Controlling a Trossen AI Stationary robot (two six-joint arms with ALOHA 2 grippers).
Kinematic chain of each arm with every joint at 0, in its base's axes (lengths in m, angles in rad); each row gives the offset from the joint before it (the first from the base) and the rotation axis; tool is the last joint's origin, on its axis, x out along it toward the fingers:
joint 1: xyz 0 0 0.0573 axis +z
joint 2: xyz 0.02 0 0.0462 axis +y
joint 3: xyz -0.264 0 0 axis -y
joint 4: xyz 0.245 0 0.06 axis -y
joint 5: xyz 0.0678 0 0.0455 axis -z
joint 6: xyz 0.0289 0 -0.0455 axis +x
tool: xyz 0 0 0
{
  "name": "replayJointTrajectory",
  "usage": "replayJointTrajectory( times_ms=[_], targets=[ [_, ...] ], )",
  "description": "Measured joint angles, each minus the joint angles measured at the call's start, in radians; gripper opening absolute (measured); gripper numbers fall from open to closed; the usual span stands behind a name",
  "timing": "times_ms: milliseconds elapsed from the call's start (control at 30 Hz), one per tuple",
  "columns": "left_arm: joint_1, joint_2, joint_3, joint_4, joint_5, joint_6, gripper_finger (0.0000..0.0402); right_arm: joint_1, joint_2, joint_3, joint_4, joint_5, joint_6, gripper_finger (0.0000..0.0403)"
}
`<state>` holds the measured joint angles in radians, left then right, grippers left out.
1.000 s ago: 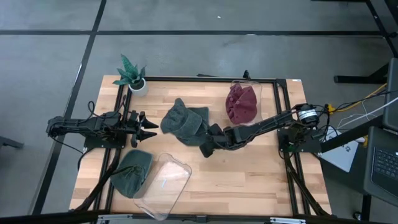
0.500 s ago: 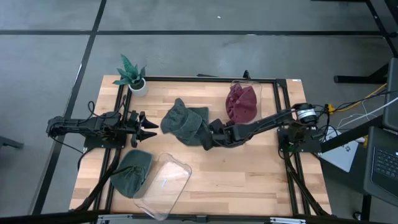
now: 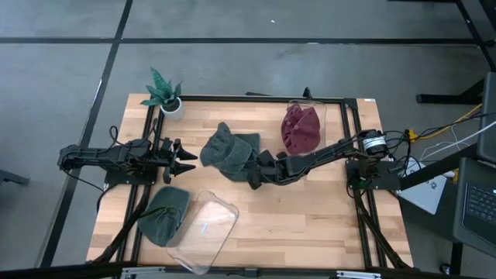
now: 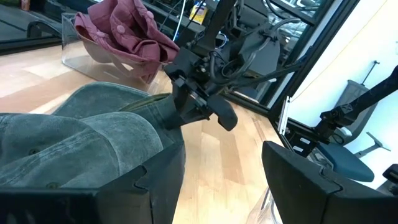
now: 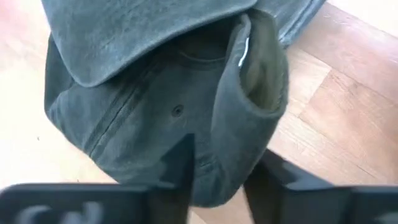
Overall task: Pick & Place hat
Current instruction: Put the top right black cap into the bottom transparent bin
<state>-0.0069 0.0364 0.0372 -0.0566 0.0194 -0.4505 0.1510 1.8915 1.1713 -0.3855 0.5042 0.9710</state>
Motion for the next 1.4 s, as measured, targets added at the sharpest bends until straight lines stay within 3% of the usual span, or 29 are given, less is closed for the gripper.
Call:
replayJointTrajectory(
  times_ms=[100,167,500,800,967,1200,1400],
  targets=[
    [0.000,0.000,0.000,0.000,0.000,0.000,0.0210,0.003,0.000,0.000,0.002,-0.011,-0.046,0.0037],
    [0.000,0.000,0.000,0.000,0.000,0.000,0.0210,0.007,0.000,0.000,0.010,-0.024,-0.092,0.0012],
    [0.000,0.000,0.000,0.000,0.000,0.000,0.0210,0.011,-0.030,0.057,-0.043,-0.047,-0.266,0.0008],
    [0.000,0.000,0.000,0.000,0.000,0.000,0.0210,0.009,-0.102,0.221,-0.347,0.087,-0.577,0.0005],
    [0.000,0.000,0.000,0.000,0.000,0.000,0.0210,-0.003,-0.104,0.324,-0.478,0.196,-0.830,0.0003],
    [0.000,0.000,0.000,0.000,0.000,0.000,0.0210,-0.027,-0.105,0.399,-0.415,0.292,-1.293,0.0003],
    [0.000,0.000,0.000,0.000,0.000,0.000,0.0210,-0.030,-0.094,0.396,-0.274,0.219,-1.537,0.0003]
  ],
)
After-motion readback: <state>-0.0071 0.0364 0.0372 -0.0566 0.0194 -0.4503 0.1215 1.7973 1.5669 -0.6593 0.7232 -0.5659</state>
